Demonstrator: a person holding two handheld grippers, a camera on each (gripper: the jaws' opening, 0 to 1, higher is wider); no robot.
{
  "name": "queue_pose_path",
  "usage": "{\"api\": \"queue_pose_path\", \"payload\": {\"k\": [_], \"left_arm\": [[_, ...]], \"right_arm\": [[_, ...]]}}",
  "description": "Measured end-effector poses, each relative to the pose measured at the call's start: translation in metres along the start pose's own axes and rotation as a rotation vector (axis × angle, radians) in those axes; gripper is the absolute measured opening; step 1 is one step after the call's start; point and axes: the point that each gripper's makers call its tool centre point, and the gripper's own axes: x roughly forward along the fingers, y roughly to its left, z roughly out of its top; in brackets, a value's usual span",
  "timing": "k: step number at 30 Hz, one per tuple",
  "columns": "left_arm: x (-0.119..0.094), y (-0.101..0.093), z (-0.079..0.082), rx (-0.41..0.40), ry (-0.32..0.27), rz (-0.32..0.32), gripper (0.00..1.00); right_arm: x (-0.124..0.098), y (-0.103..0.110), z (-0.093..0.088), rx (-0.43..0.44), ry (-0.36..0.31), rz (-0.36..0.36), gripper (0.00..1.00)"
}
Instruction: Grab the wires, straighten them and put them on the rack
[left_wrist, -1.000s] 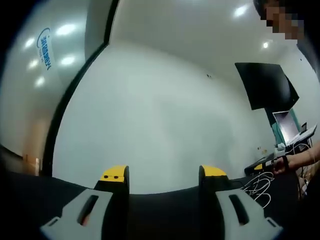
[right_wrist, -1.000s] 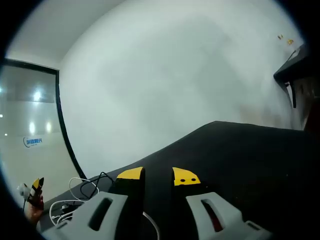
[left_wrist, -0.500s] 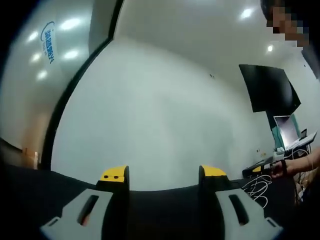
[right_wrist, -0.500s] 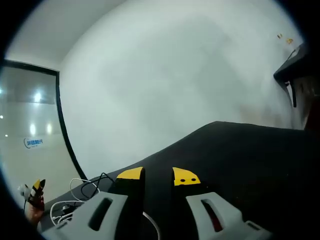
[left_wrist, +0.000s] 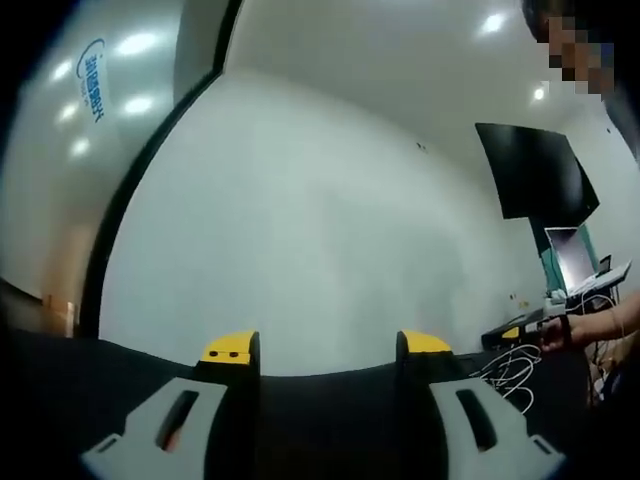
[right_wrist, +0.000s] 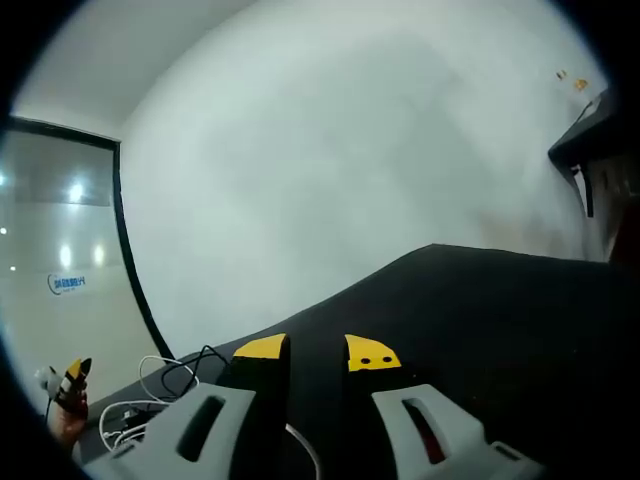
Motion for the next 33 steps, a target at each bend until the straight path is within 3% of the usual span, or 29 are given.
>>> {"api": "queue_pose_path", "payload": {"k": [2, 5, 7, 9, 10, 15, 18, 20, 22, 24, 26, 28, 31, 33], "left_arm": [[0.002, -0.002, -0.005, 0.01, 0.028, -0.005, 0.5], [0.008, -0.015, -0.032, -0.089, 0.157, -0.08, 0.5], [0.008, -0.042, -0.05, -0.066, 0.27, -0.199, 0.5], [0.011, -0.063, -0.053, -0.055, 0.308, -0.278, 0.53], [0.014, -0.074, -0.057, -0.02, 0.35, -0.322, 0.54], [0.036, -0.105, -0.065, 0.158, 0.55, -0.425, 0.56], [0.041, -0.131, -0.079, 0.337, 0.696, -0.586, 0.56], [0.043, -0.148, -0.084, 0.428, 0.766, -0.666, 0.56], [0.047, -0.176, -0.09, 0.489, 0.784, -0.815, 0.56], [0.039, -0.19, -0.101, 0.562, 0.877, -0.912, 0.52], [0.042, -0.186, -0.113, 0.686, 0.953, -0.936, 0.41], [0.049, -0.173, -0.126, 0.76, 1.006, -0.963, 0.36], [0.041, -0.173, -0.141, 0.714, 1.128, -1.089, 0.38], [0.039, -0.177, -0.143, 0.758, 1.146, -1.118, 0.39]], "right_arm": [[0.0, 0.001, 0.0, -0.005, 0.001, 0.001, 0.18], [0.0, 0.002, -0.001, -0.013, 0.007, 0.003, 0.18], [-0.001, 0.001, -0.001, -0.011, 0.004, 0.003, 0.18], [-0.003, 0.001, 0.001, -0.005, -0.006, 0.003, 0.18], [-0.003, 0.002, 0.002, -0.006, -0.008, 0.004, 0.18], [-0.002, 0.007, -0.003, -0.03, 0.013, 0.017, 0.18], [-0.002, 0.009, -0.002, -0.038, 0.011, 0.023, 0.18], [-0.003, 0.01, -0.001, -0.033, 0.007, 0.031, 0.18], [-0.004, 0.011, -0.001, -0.022, 0.005, 0.04, 0.18], [-0.004, 0.012, 0.0, -0.016, 0.004, 0.046, 0.18], [-0.004, 0.015, 0.0, -0.011, 0.001, 0.056, 0.18], [-0.005, 0.016, 0.001, -0.004, -0.003, 0.066, 0.18], [-0.005, 0.018, 0.002, 0.012, -0.011, 0.082, 0.18], [-0.004, 0.018, 0.002, 0.021, -0.011, 0.088, 0.18]]}}
